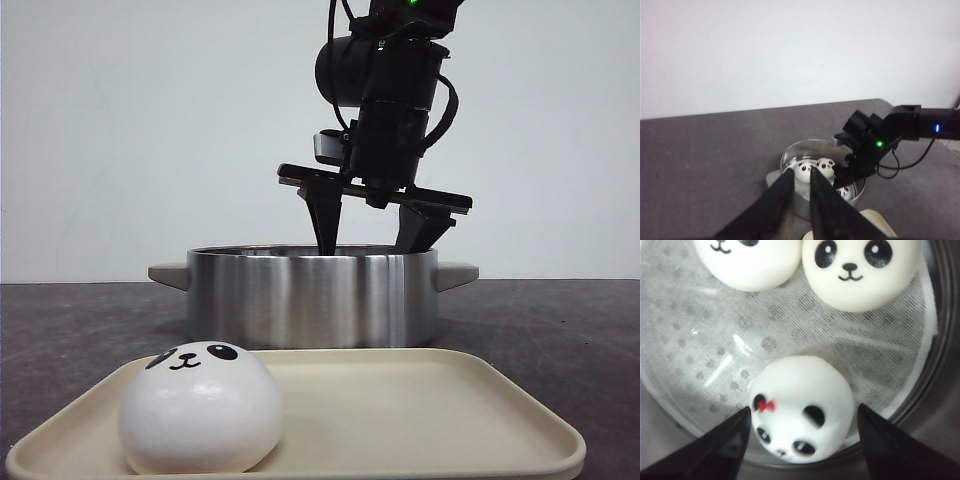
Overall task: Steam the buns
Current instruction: 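Open the right gripper, release the bun, and raise it away, then lower the left gripper onto the last panda bun, grasp and lift, then carry the bun with the left gripper over the steamer and lower it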
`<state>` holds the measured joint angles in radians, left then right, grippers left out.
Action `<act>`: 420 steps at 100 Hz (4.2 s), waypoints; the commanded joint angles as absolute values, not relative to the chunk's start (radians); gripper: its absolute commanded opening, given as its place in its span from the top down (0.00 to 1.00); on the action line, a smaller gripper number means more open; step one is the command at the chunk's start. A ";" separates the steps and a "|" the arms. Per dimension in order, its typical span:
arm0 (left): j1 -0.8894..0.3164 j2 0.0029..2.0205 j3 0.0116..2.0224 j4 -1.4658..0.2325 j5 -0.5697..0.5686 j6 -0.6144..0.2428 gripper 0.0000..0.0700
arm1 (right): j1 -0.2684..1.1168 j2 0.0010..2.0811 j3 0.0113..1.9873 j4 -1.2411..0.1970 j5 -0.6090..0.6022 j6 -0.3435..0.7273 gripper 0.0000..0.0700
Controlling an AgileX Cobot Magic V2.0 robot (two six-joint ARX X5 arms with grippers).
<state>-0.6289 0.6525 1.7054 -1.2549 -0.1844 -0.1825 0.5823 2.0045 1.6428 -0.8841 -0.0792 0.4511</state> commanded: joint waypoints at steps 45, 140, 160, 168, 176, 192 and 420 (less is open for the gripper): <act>-0.635 0.666 1.697 -1.271 -0.173 -0.244 0.98 | 0.610 1.962 1.931 -0.871 -0.019 0.331 0.90; -0.637 0.909 1.089 -1.106 0.231 -0.466 0.47 | 0.948 1.215 1.916 -1.248 0.524 0.146 0.99; -0.682 1.069 1.089 -1.076 0.229 -0.484 0.19 | 0.968 1.114 1.862 -1.268 0.555 0.150 0.99; -0.707 1.121 1.089 -1.068 0.229 -0.515 0.19 | 0.968 1.069 1.842 -1.268 0.555 0.162 0.99; -0.735 1.161 1.086 -1.055 0.226 -0.543 0.19 | 0.968 1.025 1.818 -1.264 0.555 0.180 0.99; -0.800 1.223 1.083 -1.018 0.155 -0.573 0.07 | 0.968 0.943 1.787 -1.264 0.559 0.210 0.99; -0.876 1.441 1.605 -0.894 0.033 -0.430 1.00 | 0.966 0.814 1.787 -1.355 0.611 0.273 0.99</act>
